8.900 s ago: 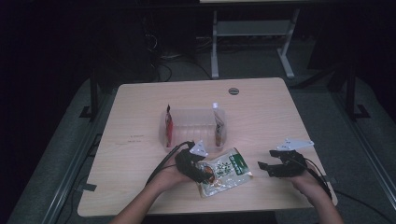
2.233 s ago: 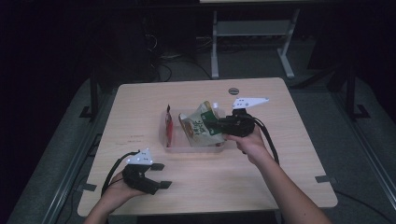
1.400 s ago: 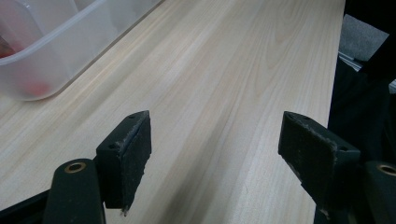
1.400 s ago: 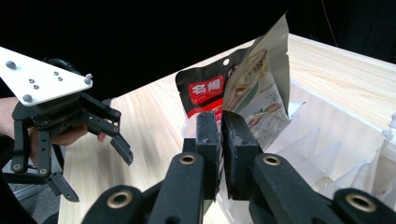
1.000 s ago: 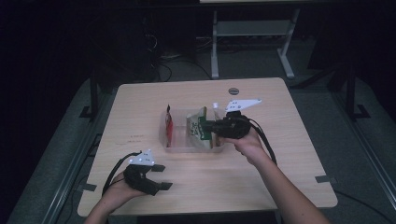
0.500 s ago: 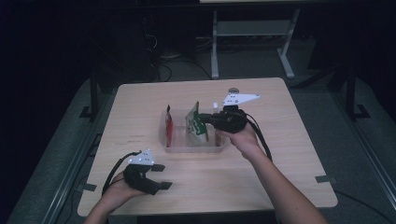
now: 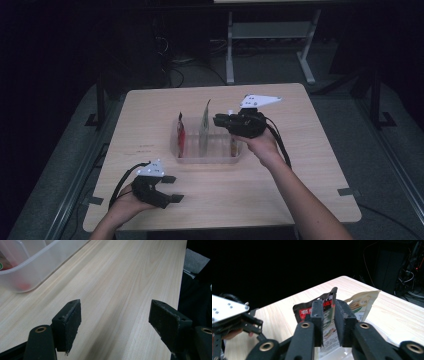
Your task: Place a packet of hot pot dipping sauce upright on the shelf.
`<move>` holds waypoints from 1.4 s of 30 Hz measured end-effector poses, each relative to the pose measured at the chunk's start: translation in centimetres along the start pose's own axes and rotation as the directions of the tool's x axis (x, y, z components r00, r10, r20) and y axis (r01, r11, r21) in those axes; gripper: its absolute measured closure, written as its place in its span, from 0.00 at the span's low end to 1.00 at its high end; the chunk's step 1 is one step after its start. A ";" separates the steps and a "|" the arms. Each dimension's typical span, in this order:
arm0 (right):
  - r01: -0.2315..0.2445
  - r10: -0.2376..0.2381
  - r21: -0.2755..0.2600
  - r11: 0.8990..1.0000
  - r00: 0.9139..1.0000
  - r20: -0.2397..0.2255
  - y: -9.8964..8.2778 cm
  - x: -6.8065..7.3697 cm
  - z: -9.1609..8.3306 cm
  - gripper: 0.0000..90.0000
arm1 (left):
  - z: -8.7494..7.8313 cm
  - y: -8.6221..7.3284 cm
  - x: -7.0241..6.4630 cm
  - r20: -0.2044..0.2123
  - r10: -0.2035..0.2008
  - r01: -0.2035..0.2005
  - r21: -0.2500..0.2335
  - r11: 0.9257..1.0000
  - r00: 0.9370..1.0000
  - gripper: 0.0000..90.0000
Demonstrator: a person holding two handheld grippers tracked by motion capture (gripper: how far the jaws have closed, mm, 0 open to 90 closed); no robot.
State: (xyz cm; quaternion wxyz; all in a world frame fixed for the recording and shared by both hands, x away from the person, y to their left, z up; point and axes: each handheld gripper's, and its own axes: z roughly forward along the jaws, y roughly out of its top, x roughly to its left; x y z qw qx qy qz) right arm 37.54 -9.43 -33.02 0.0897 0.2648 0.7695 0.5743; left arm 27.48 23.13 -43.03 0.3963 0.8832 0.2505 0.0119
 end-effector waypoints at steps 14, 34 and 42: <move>0.069 -0.061 0.116 0.991 0.995 -0.075 -2.6 2.0 -3.5 0.60 | 0.2 0.5 0.1 -0.016 0.001 -0.001 0.003 1.000 1.000 0.28; 0.064 -0.065 0.255 0.965 0.998 -0.005 -10.3 2.5 -7.8 0.43 | 0.3 -0.4 -0.5 -0.035 0.040 -0.039 0.043 0.998 0.999 0.27; 0.086 -0.097 0.299 0.951 0.995 0.022 -12.0 1.3 -7.8 0.33 | 1.0 -0.6 -0.6 -0.023 0.075 -0.073 0.080 0.994 0.997 0.22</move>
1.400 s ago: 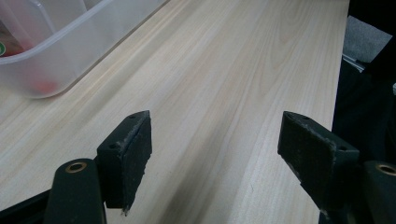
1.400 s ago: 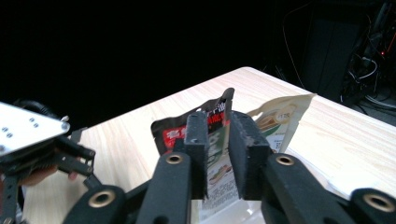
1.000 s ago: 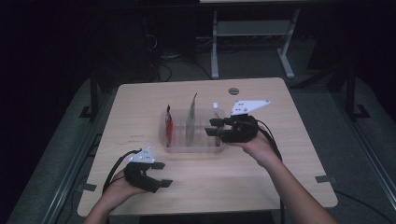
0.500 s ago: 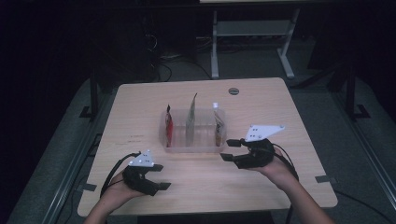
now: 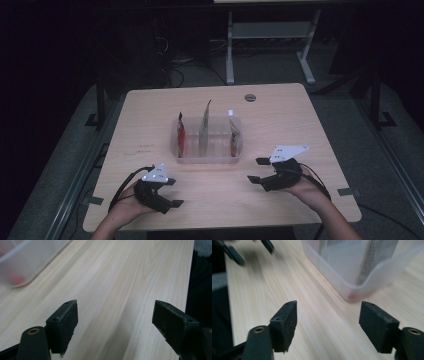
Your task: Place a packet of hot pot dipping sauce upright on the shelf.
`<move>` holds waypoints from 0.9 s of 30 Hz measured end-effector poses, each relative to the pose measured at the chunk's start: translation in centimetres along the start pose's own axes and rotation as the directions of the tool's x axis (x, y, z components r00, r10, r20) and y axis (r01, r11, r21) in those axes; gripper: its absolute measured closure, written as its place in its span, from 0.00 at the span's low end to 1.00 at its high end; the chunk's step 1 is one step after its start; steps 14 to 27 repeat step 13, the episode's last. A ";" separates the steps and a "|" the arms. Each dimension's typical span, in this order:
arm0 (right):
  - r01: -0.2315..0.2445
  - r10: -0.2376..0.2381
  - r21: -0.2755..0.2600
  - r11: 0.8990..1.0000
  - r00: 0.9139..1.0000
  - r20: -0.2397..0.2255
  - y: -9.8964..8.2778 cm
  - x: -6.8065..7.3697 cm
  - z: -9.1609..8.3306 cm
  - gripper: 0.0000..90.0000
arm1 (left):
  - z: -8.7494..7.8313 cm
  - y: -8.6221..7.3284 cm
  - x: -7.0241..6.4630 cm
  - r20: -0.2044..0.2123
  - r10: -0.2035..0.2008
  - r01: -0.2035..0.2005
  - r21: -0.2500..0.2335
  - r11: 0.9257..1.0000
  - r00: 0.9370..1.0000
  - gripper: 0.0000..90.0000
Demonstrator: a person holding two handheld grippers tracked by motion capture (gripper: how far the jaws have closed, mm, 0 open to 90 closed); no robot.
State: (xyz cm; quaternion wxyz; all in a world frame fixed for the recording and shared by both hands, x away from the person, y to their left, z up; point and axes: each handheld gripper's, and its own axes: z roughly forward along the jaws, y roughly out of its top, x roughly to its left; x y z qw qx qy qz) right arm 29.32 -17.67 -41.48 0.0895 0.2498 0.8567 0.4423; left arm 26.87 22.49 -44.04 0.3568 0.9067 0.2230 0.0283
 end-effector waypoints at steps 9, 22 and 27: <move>0.042 -0.040 0.135 0.990 0.999 -0.018 -1.3 0.2 1.8 0.27 | 0.5 -0.2 -0.2 0.013 0.028 -0.029 0.036 0.999 1.000 0.20; 0.041 -0.040 0.126 0.991 0.999 -0.013 -1.3 0.3 1.9 0.26 | 0.9 -0.2 -0.2 0.015 0.045 -0.046 0.043 0.998 0.999 0.20; 0.041 -0.040 0.126 0.991 0.999 -0.013 -1.3 0.3 1.9 0.26 | 0.9 -0.2 -0.2 0.015 0.045 -0.046 0.043 0.998 0.999 0.20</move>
